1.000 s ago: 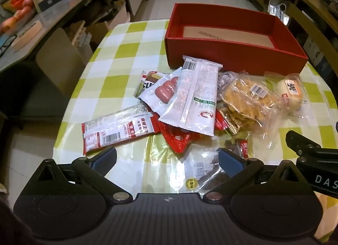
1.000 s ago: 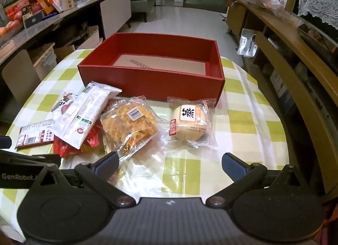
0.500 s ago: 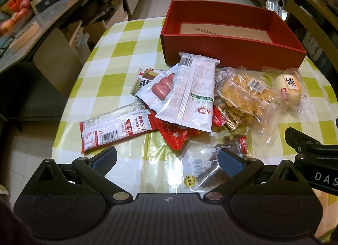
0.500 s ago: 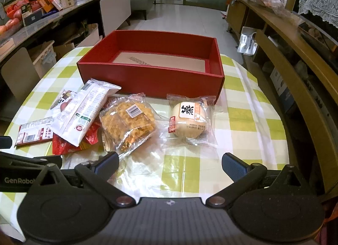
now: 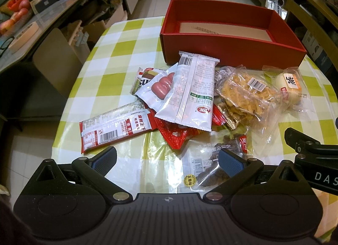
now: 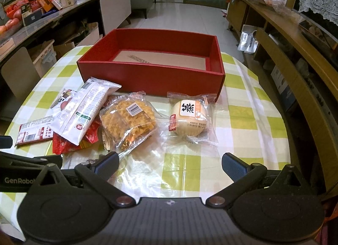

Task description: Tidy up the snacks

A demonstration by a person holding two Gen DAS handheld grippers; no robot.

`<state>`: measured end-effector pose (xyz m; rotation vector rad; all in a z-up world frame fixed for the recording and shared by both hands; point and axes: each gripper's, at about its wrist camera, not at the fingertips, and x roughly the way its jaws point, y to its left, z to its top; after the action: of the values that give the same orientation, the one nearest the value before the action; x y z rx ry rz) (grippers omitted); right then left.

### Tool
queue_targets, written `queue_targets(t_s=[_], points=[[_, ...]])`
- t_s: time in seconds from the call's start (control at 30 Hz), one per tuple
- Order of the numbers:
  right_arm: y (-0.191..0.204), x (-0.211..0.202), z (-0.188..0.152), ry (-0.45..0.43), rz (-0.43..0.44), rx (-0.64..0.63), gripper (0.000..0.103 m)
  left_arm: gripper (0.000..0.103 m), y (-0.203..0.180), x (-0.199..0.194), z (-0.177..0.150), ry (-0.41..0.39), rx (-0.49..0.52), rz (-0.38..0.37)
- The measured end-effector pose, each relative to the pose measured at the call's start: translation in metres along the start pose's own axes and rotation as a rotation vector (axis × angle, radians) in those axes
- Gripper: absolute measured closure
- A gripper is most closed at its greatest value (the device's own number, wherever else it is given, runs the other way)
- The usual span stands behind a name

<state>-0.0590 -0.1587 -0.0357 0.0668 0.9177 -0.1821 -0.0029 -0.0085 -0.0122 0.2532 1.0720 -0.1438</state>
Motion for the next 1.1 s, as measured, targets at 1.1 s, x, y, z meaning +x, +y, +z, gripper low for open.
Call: queue_targets(t_s=[1.1], points=[[0.0048,0.0028,0.0014,0.027,0.018,-0.015,0.0,0.0,0.0061,0.0032,-0.0022,0.012,0.002,0.002]])
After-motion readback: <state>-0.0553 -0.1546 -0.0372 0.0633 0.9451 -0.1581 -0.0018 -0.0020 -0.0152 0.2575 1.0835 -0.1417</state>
